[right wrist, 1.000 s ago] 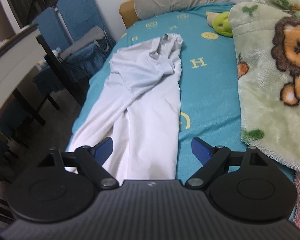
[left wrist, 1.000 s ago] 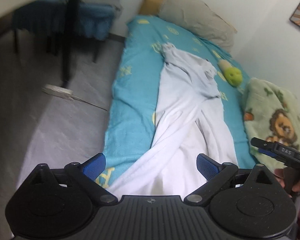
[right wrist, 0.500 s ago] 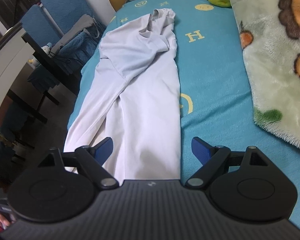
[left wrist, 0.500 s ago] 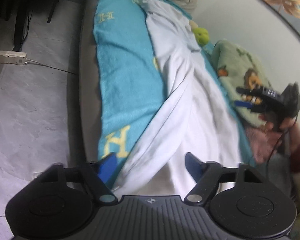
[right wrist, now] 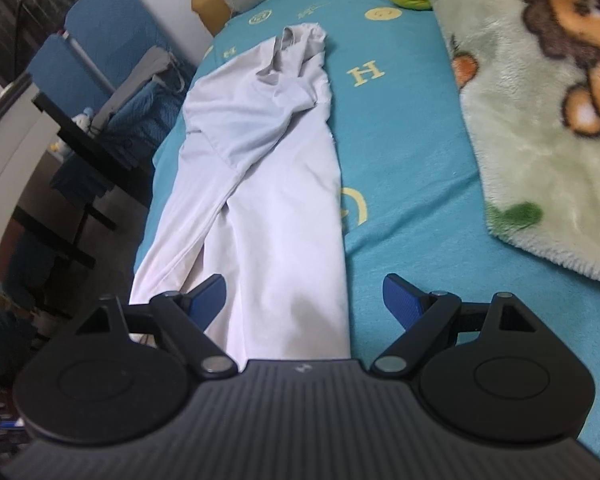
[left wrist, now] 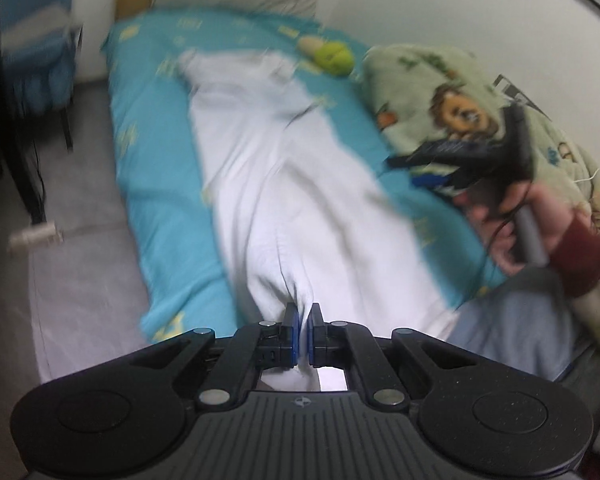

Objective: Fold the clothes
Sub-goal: 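Grasp the shirt hem end with the left gripper while the right gripper grasps beside it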

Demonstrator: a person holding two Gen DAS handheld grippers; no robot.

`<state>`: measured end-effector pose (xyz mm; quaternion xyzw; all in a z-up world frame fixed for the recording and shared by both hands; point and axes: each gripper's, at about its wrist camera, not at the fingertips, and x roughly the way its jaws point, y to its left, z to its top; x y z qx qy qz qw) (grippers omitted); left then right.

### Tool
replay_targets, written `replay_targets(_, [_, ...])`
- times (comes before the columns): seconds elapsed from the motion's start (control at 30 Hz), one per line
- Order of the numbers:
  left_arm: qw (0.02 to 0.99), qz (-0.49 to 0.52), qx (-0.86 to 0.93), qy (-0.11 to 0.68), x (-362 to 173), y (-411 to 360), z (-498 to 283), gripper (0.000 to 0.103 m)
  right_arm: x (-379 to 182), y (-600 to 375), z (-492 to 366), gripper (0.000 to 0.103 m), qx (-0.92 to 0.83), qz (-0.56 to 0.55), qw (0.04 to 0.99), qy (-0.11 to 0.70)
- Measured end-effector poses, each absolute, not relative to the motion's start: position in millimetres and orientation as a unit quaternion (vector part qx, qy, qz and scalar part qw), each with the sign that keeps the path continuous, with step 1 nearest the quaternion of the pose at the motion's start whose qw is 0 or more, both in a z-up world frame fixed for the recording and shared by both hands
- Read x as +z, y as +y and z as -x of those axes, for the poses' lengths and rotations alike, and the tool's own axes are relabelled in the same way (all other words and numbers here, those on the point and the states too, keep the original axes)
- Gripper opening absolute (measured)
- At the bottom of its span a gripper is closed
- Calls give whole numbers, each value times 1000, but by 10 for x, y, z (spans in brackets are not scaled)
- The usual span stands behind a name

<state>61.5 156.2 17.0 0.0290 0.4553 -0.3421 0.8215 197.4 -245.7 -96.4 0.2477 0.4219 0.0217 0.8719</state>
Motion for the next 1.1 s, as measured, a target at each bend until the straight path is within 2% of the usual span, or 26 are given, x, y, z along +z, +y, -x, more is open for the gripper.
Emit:
replay_targets(0.13, [818,-33,-361,446,450,975,-335,3,-939,-2564,-1814,87,21,-252,874,414])
replay_targets(0.33, [800,-74,-310,509,-16,519,-164,5,-1057,-2731,-1482,87,31,-303,849,431])
replay_targets(0.37, [796,-81,-300,520,-99,446,-137,9,-1095,-2741,-1411,87,40,-320,839,437])
replay_targets(0.43, [787,-95,-281,541,-266,300,-83,34,-1132,-2737,-1269,87,55,-344,825,445])
replay_targets(0.5, [788,-94,-261,550,-366,245,-44,53,-1110,-2694,-1127,87,67,-352,821,446])
replay_targets(0.63, [821,5,-177,542,-384,566,-248,81,-1155,-2563,-999,87,92,-359,808,457])
replay_targets(0.77, [824,90,-74,554,-583,812,-577,82,-1231,-2398,-1049,86,95,-325,804,488])
replay_targets(0.87, [811,97,-38,576,-805,850,-711,82,-1303,-2348,-1076,82,93,-316,795,510])
replay_targets(1.1, [778,121,-7,616,-1111,1012,-765,78,-1400,-2320,-1075,82,86,-316,778,536])
